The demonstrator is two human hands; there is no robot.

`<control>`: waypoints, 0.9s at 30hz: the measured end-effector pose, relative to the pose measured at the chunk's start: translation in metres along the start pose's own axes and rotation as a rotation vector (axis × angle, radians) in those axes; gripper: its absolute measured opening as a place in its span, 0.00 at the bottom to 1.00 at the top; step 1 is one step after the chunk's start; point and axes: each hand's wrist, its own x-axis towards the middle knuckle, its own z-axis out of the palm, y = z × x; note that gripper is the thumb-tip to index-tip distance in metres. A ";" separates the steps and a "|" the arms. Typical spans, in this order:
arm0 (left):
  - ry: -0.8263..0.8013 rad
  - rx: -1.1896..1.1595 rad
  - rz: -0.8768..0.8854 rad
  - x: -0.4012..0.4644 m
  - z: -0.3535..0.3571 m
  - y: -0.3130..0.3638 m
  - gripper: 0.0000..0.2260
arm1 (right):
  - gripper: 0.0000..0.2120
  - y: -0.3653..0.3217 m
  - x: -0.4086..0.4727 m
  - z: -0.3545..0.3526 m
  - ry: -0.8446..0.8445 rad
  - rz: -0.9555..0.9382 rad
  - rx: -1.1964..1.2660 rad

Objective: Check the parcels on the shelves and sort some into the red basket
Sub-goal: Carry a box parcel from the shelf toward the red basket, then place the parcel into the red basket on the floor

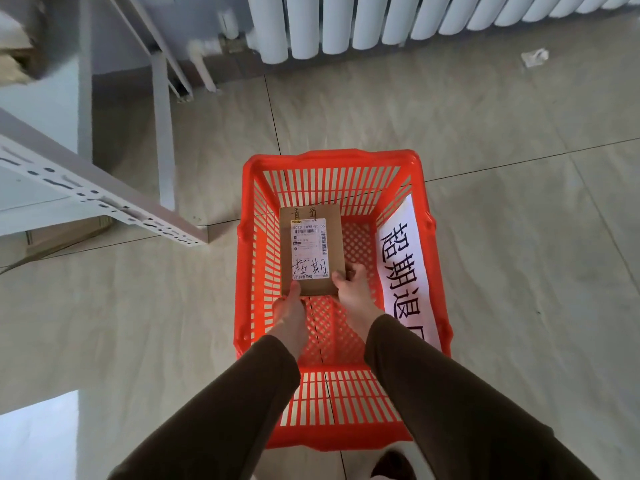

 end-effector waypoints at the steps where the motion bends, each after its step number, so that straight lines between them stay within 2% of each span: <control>1: 0.005 0.016 0.002 -0.002 -0.002 0.001 0.23 | 0.13 0.001 -0.001 0.001 0.008 0.000 -0.004; 5: -0.026 0.010 -0.008 -0.014 -0.010 0.004 0.19 | 0.20 -0.003 -0.014 0.001 0.012 -0.027 -0.087; 9: -0.063 -0.086 -0.070 -0.059 -0.022 0.014 0.11 | 0.20 -0.029 -0.063 -0.002 -0.017 -0.038 -0.133; 12: -0.157 -0.098 -0.039 -0.109 -0.038 0.033 0.13 | 0.22 -0.068 -0.124 -0.006 -0.015 -0.084 -0.165; 15: -0.229 -0.136 0.082 -0.177 -0.062 0.065 0.19 | 0.20 -0.116 -0.190 -0.003 -0.012 -0.147 -0.184; 17: -0.305 -0.159 0.169 -0.231 -0.081 0.098 0.19 | 0.17 -0.152 -0.236 0.002 -0.025 -0.202 -0.217; 19: -0.358 -0.175 0.254 -0.295 -0.106 0.137 0.15 | 0.19 -0.195 -0.290 0.009 -0.035 -0.244 -0.226; 21: -0.353 -0.194 0.348 -0.361 -0.137 0.175 0.10 | 0.20 -0.241 -0.347 0.016 -0.052 -0.316 -0.255; 24: -0.320 -0.149 0.505 -0.454 -0.192 0.226 0.22 | 0.19 -0.308 -0.440 0.032 -0.093 -0.476 -0.305; 27: -0.296 -0.149 0.658 -0.531 -0.252 0.268 0.22 | 0.17 -0.368 -0.530 0.054 -0.182 -0.629 -0.325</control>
